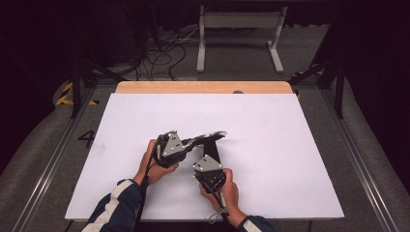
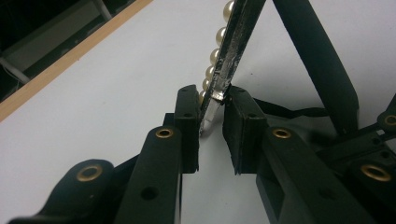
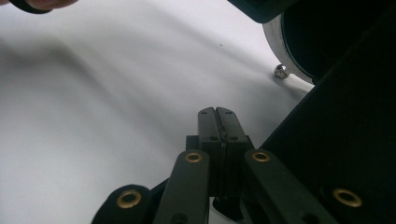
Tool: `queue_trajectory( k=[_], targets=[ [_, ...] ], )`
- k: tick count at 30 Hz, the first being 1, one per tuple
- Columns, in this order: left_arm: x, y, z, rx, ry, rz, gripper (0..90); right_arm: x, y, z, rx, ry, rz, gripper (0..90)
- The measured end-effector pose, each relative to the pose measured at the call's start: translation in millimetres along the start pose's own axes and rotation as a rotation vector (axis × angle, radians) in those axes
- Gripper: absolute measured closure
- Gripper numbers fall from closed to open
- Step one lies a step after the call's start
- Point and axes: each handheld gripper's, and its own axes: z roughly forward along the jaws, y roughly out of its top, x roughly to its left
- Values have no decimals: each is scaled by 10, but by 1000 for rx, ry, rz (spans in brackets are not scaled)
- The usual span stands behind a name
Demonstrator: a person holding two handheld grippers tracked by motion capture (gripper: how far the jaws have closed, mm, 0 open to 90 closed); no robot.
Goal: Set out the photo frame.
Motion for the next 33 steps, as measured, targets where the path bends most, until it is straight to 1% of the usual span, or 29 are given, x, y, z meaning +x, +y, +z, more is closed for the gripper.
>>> queue_trajectory(
  k=[4,8,12,13,17,20,22,23,24,26,30,31,32,33],
  targets=[
    [-16,7,-19,4,-5,19,762,-14,-15,-20,5,8,-2,900],
    [-46,15,-34,8,-2,27,761,-38,-30,-47,10,16,2,900],
    [-84,26,-51,13,-5,49,760,-75,-51,-78,15,31,7,900],
    [-88,32,-54,13,-6,61,760,-79,-56,-85,16,30,7,900],
    [-101,35,-61,13,-9,65,761,-97,-68,-100,17,36,10,900],
    [-109,35,-64,13,-13,60,760,-102,-71,-102,22,42,14,900],
    [-105,46,-78,16,-24,79,760,-113,-75,-103,27,49,23,900],
    [-108,47,-83,18,-29,81,760,-112,-75,-105,28,50,22,900],
    [-114,46,-83,16,-32,77,760,-113,-75,-109,30,51,24,900],
    [-113,47,-87,18,-31,81,759,-117,-76,-111,31,53,26,900],
    [-130,41,-73,7,-40,57,753,-141,-105,-119,48,54,37,900],
    [-126,40,-68,2,-45,59,749,-144,-110,-120,50,51,38,900],
    [-122,31,-59,-2,-48,45,745,-148,-114,-119,50,49,39,900],
    [-119,26,-50,0,-44,41,728,-155,-123,-115,55,49,48,900]
  ],
)
